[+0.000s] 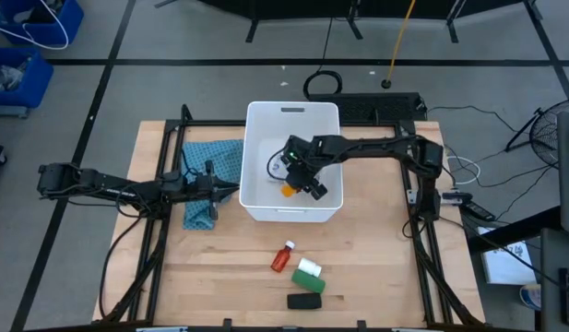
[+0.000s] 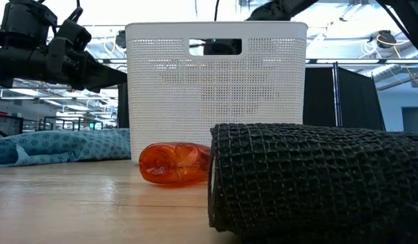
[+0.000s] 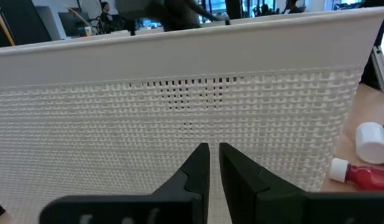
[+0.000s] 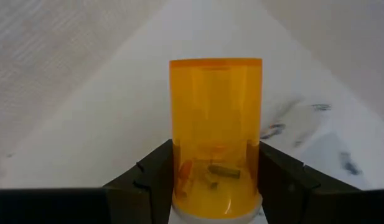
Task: Pick & place medical supplies in basket/bin
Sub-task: Put the orange pill bottle in the white bin, then adjust the white bin
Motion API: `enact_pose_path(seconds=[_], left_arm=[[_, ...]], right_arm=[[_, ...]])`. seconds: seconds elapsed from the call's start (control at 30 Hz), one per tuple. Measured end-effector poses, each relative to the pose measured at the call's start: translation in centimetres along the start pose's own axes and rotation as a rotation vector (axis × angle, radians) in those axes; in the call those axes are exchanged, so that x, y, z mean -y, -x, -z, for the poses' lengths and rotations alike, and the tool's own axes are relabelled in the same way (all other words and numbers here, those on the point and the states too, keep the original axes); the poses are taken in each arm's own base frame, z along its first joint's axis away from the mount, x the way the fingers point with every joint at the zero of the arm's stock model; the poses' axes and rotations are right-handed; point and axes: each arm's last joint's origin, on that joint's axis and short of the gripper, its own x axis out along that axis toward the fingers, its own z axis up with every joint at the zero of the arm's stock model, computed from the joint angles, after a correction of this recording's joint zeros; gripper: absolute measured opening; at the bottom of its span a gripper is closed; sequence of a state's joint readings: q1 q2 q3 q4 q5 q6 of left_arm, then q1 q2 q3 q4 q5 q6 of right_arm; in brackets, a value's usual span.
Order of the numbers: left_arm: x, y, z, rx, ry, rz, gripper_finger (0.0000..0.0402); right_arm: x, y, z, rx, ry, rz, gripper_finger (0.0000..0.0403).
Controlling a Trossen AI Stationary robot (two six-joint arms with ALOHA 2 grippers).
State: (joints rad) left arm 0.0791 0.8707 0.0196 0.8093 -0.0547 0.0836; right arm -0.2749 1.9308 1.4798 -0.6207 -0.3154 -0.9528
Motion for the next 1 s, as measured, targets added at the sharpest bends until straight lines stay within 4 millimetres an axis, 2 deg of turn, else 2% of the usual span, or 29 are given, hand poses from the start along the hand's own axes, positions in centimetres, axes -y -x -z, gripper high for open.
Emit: enact_pose_path(seconds=[0.37,0.57,0.83,1.0], left_arm=[[0.0,0.0,0.1,-0.009,0.009,0.001,0.0042],[0.0,0.0,0.1,-0.006,0.01,0.0,0.0042],[-0.1,0.0,0.1,-0.009,0.003,-0.04,0.0042],[-0.1,0.0,0.0,-0.007,0.005,-0.044,0.0042]], right_arm=[[-2.5,-3.2,2.9,-0.019,-0.003,-0.03,0.0173],[-2.8,-3.9,3.4,-0.023,-0.007,0.026,0.0178],[-2.8,-3.0,2.0,-0.063,0.018,0.161,0.0251],[-3.2,-2.4,1.1,-0.169,0.075,0.267,0.0285]])
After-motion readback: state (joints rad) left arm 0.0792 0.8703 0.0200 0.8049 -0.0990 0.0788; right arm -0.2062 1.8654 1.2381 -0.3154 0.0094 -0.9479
